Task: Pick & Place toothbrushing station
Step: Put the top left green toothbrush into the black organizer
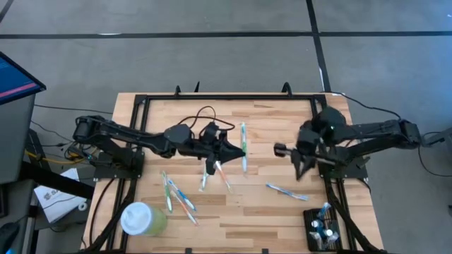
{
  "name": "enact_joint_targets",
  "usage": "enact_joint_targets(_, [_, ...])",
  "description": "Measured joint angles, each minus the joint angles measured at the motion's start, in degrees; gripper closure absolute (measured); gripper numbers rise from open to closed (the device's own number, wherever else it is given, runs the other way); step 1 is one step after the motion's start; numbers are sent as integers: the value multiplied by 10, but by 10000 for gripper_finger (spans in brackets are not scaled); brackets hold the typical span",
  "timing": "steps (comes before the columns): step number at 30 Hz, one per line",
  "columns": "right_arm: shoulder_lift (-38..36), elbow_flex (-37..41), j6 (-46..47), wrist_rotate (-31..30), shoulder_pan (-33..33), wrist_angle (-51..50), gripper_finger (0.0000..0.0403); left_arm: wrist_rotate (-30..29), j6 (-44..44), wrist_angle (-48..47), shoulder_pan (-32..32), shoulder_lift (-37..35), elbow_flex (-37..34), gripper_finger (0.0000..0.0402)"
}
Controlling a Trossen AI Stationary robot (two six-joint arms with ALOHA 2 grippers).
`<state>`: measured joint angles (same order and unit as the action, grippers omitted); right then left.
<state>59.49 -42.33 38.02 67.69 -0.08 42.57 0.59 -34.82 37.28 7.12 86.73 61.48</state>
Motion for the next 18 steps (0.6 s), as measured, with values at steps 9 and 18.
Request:
enact_joint_targets(9, [1,12,117,-20,62,-2,403,-72,29,-3,28,0,20,395])
enact_joint_targets(18, [-24,12,404,-84,61,-218,403,-87,31,-61,39,0,20,395])
